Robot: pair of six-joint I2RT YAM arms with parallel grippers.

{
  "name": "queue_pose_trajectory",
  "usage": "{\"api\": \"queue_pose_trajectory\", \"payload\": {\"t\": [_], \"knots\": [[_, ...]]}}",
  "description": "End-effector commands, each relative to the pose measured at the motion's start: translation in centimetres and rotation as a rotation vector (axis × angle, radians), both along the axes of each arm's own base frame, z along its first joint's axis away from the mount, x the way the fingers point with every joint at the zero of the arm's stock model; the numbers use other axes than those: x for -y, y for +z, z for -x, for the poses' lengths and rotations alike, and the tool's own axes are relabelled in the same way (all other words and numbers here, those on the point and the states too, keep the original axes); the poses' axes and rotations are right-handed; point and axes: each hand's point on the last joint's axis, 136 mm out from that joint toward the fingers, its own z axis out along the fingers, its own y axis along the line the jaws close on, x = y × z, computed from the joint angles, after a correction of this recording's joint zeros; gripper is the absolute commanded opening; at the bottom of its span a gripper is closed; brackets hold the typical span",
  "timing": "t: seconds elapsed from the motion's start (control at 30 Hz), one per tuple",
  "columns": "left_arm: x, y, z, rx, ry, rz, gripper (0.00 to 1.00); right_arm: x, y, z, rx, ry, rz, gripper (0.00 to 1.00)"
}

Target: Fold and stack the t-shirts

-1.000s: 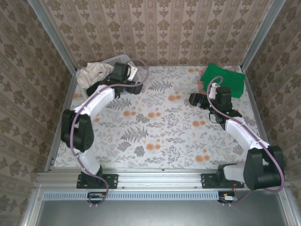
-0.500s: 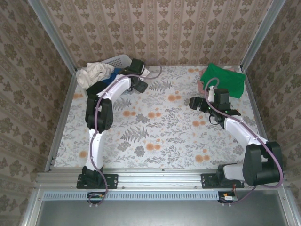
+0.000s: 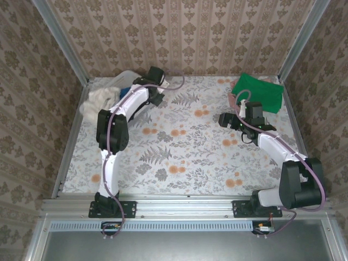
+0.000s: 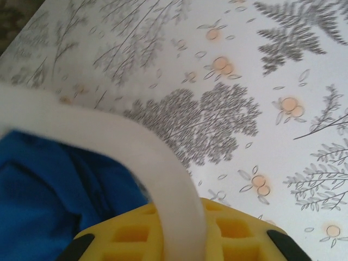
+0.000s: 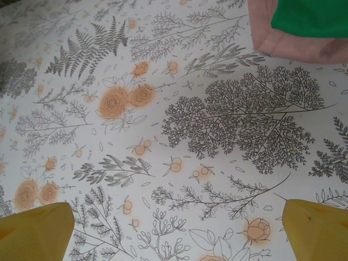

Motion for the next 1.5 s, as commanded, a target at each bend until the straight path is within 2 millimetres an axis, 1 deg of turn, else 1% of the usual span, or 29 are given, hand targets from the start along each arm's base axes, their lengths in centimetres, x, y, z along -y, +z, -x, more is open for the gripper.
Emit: {"api": "queue_pose_trajectory", "payload": {"t": [0.0,0.03,0.07,0.2,0.27,0.3,0.37,0.4,0.43,0.5,0.57,0.67,0.77,0.83,0.9,0.93,0.97,1.0,1.03,1.1,1.23,1.37,1.47], "knots": [[-1.6,0.0,1.3,-0.065,0.189,0.038,0.12,0.4,0.8,-0.8,0.0,-0.012,0.028,1.0],[-1.7,0.0,1.3,-0.064,0.193,0.033,0.12,0.4,0.2,-0.9,-0.021,-0.011,0.03,1.0],[-2.3,0.1,1.0,-0.051,0.214,0.016,0.1,0.4,-0.2,-0.9,-0.035,-0.011,0.032,1.0],[-4.1,-0.2,0.1,-0.056,0.256,0.03,0.07,0.5,-1.0,-0.9,-0.06,-0.017,0.033,1.0],[-4.6,-0.1,-0.4,-0.051,0.261,0.031,0.1,0.6,-1.2,-1.0,-0.071,-0.022,0.036,1.0],[-4.7,0.1,-0.7,-0.049,0.263,0.036,0.18,0.6,-1.3,-1.0,-0.076,-0.024,0.039,1.0],[-4.8,0.8,-0.8,-0.055,0.269,0.038,0.31,0.7,-1.4,-1.1,-0.078,-0.027,0.041,1.0],[-4.5,1.5,-0.7,-0.054,0.263,0.044,0.6,0.7,-1.4,-1.2,-0.078,-0.027,0.041,1.0],[-4.2,2.3,-0.5,-0.048,0.253,0.049,0.68,0.7,-1.4,-1.2,-0.08,-0.026,0.041,1.0],[-3.6,4.1,0.2,-0.022,0.244,0.044,0.72,0.6,-1.5,-1.2,-0.082,-0.026,0.04,1.0],[-3.8,5.8,1.4,0.009,0.255,0.024,0.77,0.7,-1.7,-1.2,-0.088,-0.026,0.042,1.0],[-4.7,7.3,4.3,0.02,0.3,0.025,0.81,0.6,-1.7,-1.3,-0.097,-0.026,0.041,1.0],[-6.3,7.8,7.9,0.036,0.383,0.05,0.82,0.5,-1.7,-1.4,-0.103,-0.021,0.037,1.0],[-7.0,7.2,10.5,0.037,0.416,0.07,0.81,0.4,-1.6,-1.4,-0.102,-0.016,0.033,1.0],[-8.5,6.3,12.6,0.04,0.461,0.062,0.78,0.3,-1.5,-1.4,-0.098,-0.013,0.027,1.0],[-8.5,5.6,13.6,0.024,0.467,0.082,0.75,0.3,-1.4,-1.4,-0.096,-0.013,0.023,1.0],[-8.1,5.2,14.4,0.004,0.453,0.125,0.72,0.2,-1.4,-1.4,-0.092,-0.009,0.018,1.0],[-6.6,4.7,15.6,-0.019,0.414,0.16,0.68,0.0,-1.4,-1.4,-0.09,-0.005,0.014,1.0],[-6.2,4.2,16.5,-0.034,0.401,0.18,0.66,0.0,-1.4,-1.4,-0.09,-0.004,0.01,1.0],[-5.8,3.6,17.6,-0.05,0.387,0.187,0.65,0.0,-1.5,-1.3,-0.095,-0.003,0.009,1.0],[-5.9,1.9,18.2,-0.087,0.396,0.155,0.61,-0.1,-1.7,-1.3,-0.099,-0.001,0.003,1.0],[-6.6,0.5,17.6,-0.089,0.416,0.083,0.58,-0.2,-1.7,-1.2,-0.1,0.002,0.002,1.0],[-6.8,-0.4,16.9,-0.098,0.419,0.071,0.55,-0.2,-1.7,-1.1,-0.106,0.004,0.004,1.0]]}}
